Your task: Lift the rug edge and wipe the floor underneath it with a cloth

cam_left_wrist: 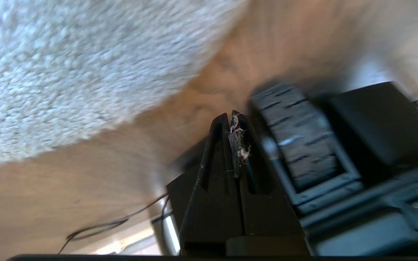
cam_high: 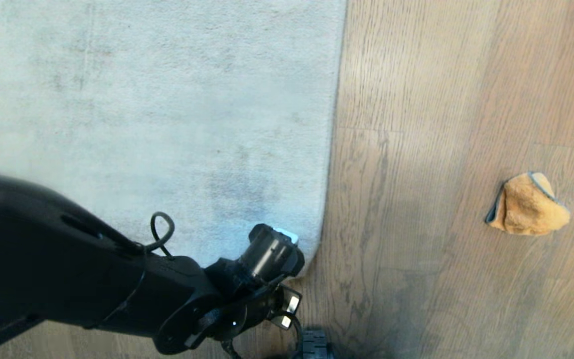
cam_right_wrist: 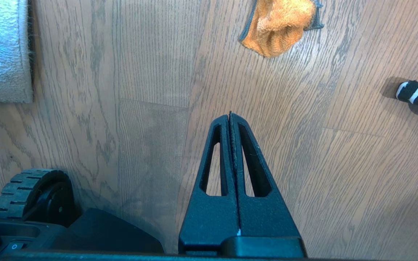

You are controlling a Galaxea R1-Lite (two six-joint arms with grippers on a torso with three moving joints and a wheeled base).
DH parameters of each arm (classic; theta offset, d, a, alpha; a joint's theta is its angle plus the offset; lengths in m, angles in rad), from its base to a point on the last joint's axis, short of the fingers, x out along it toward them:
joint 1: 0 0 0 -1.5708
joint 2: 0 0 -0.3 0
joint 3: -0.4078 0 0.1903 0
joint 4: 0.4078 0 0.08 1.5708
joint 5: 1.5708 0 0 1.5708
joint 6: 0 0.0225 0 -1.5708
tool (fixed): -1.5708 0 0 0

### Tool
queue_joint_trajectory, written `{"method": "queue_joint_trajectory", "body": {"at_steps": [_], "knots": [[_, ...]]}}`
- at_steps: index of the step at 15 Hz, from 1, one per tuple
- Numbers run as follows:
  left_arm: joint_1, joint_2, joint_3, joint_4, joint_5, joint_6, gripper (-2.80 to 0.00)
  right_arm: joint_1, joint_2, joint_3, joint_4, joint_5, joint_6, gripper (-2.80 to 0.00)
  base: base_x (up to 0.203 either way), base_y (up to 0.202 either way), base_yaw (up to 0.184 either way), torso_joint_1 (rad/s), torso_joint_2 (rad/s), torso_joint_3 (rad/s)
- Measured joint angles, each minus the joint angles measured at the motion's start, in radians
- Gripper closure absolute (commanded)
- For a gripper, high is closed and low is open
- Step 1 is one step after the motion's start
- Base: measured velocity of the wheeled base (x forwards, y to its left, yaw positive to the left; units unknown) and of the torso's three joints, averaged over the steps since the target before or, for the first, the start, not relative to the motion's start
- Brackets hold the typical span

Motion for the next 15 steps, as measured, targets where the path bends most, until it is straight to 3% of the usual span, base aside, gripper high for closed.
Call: {"method": "queue_joint_trajectory", "body": {"at_steps": [4, 7, 13, 15], "knots": [[0.069, 0.046, -0.018, 0.003, -0.002, 0.081, 0.0, 0.0, 0.0, 0.0, 0.0, 0.0, 0.0, 0.0, 0.0, 0.0, 0.0, 0.0, 0.0, 0.0], [0.103, 0.08, -0.036, 0.0, -0.003, 0.099, 0.0, 0.0, 0.0, 0.0, 0.0, 0.0, 0.0, 0.0, 0.0, 0.0, 0.0, 0.0, 0.0, 0.0], [0.149, 0.17, -0.164, -0.052, -0.011, 0.222, 0.0, 0.0, 0.0, 0.0, 0.0, 0.0, 0.0, 0.0, 0.0, 0.0, 0.0, 0.0, 0.0, 0.0], [0.159, 0.197, -0.188, -0.084, -0.043, 0.254, 0.0, 0.0, 0.0, 0.0, 0.0, 0.0, 0.0, 0.0, 0.0, 0.0, 0.0, 0.0, 0.0, 0.0]]}}
